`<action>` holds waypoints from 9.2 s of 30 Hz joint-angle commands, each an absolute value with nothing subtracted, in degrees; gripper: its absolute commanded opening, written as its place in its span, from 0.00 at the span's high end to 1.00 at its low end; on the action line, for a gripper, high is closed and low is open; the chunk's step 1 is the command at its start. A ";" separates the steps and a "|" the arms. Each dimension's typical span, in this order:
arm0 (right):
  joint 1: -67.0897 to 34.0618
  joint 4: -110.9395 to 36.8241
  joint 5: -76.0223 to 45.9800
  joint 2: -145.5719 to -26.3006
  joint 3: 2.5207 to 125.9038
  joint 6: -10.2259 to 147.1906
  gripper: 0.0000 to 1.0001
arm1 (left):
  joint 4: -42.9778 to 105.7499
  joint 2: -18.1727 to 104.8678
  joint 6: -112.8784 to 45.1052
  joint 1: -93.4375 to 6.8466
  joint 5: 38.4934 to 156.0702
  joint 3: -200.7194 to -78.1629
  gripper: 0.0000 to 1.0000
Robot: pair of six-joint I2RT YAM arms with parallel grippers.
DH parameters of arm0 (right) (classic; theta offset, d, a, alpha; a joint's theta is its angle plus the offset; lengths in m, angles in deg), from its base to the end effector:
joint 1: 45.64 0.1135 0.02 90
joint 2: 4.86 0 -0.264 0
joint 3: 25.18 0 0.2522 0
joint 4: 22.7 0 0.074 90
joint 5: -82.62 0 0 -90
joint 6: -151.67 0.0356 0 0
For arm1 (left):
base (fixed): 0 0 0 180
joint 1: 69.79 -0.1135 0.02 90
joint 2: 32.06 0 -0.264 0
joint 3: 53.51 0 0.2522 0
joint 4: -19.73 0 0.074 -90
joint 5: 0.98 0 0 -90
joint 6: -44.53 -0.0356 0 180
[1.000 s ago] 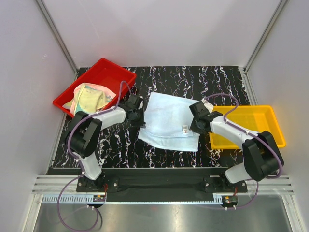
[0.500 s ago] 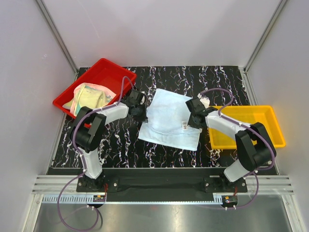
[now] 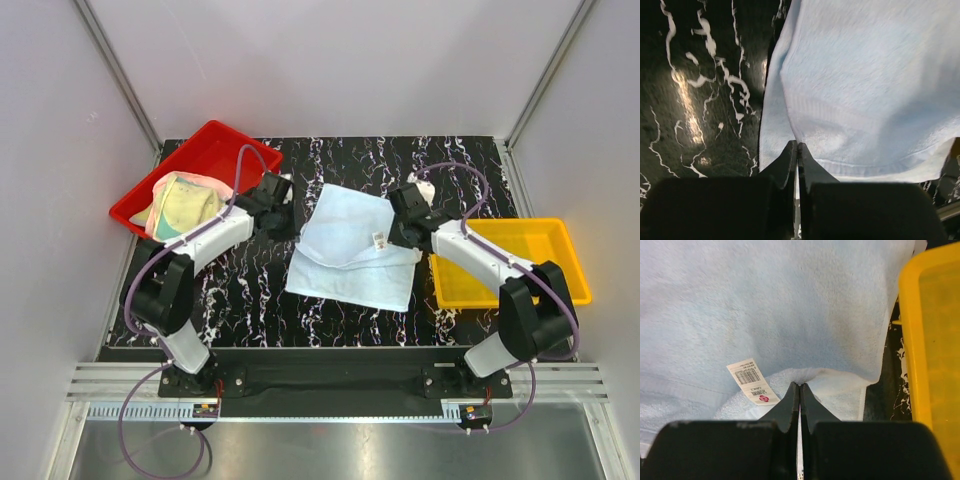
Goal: Fold and stack the towels
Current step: Fold the towel
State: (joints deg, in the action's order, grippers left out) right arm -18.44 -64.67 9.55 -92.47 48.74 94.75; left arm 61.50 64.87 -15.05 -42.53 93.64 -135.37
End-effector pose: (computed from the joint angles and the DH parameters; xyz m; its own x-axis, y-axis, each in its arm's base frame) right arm 0.2849 0.1348 0.2284 -0.7743 0.1891 -0.6039 0.1569 0.9819 0.1064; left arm 0.3145 -0.1653 0.2183 -0.8927 -0.1078 -0.4375 0.0507 0.9408 -0.3351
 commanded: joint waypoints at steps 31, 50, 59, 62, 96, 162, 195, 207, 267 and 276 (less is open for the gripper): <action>-37.29 -38.50 -15.45 -120.25 96.66 79.07 1.00 | 49.06 89.04 -22.26 -56.95 97.55 -192.86 1.00; -40.01 -40.41 -23.55 -132.21 111.19 71.43 1.00 | 44.04 95.04 -19.19 -60.66 107.30 -196.22 1.00; -40.02 -56.99 -25.31 -125.89 107.58 71.33 1.00 | 51.76 82.30 -13.48 -60.48 110.82 -181.28 1.00; -40.02 -65.80 -23.56 -123.61 106.71 73.52 1.00 | 53.44 77.21 -11.89 -60.13 110.38 -172.41 1.00; -37.47 -79.71 -23.91 -87.22 51.99 83.99 1.00 | 67.42 43.19 -11.98 -46.60 102.83 -126.96 1.00; -26.92 -78.83 -3.60 -90.55 37.18 93.04 0.68 | 51.86 42.73 0.50 -35.17 96.93 -98.47 0.61; -23.93 -81.91 -9.48 -84.48 45.87 89.02 0.41 | 66.72 35.97 -7.30 -35.78 82.09 -115.51 0.54; -30.35 -83.03 -20.13 -106.70 76.19 69.57 0.47 | 63.29 56.79 -23.75 -51.16 96.91 -142.24 0.55; -20.86 -69.42 -9.31 -80.27 23.82 113.35 0.59 | 58.26 37.03 2.43 -37.37 92.89 -93.11 0.53; -20.59 -69.16 -9.66 -78.95 23.29 113.70 0.65 | 59.07 34.47 4.28 -37.01 93.15 -92.41 0.50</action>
